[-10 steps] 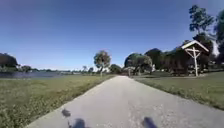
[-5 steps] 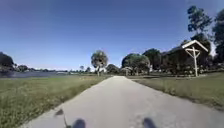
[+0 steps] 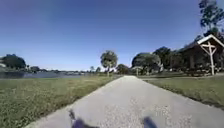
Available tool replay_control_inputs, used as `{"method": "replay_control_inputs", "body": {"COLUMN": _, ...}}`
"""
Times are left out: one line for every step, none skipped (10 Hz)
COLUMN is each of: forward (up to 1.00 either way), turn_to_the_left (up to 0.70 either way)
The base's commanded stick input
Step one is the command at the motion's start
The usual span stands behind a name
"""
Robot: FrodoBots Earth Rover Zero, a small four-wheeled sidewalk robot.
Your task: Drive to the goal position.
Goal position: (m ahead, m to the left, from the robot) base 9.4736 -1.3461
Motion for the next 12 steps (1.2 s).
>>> {"method": "replay_control_inputs", "body": {"forward": 0.85, "turn_to_the_left": 0.0}}
{"method": "replay_control_inputs", "body": {"forward": 0.85, "turn_to_the_left": 0.0}}
{"method": "replay_control_inputs", "body": {"forward": 0.85, "turn_to_the_left": 0.0}}
{"method": "replay_control_inputs", "body": {"forward": 0.85, "turn_to_the_left": 0.0}}
{"method": "replay_control_inputs", "body": {"forward": 0.85, "turn_to_the_left": 0.0}}
{"method": "replay_control_inputs", "body": {"forward": 0.85, "turn_to_the_left": 0.0}}
{"method": "replay_control_inputs", "body": {"forward": 0.85, "turn_to_the_left": 0.0}}
{"method": "replay_control_inputs", "body": {"forward": 0.85, "turn_to_the_left": 0.0}}
{"method": "replay_control_inputs", "body": {"forward": 0.85, "turn_to_the_left": 0.0}}
{"method": "replay_control_inputs", "body": {"forward": 0.85, "turn_to_the_left": 0.0}}
{"method": "replay_control_inputs", "body": {"forward": 0.85, "turn_to_the_left": 0.0}}
{"method": "replay_control_inputs", "body": {"forward": 0.85, "turn_to_the_left": 0.0}}
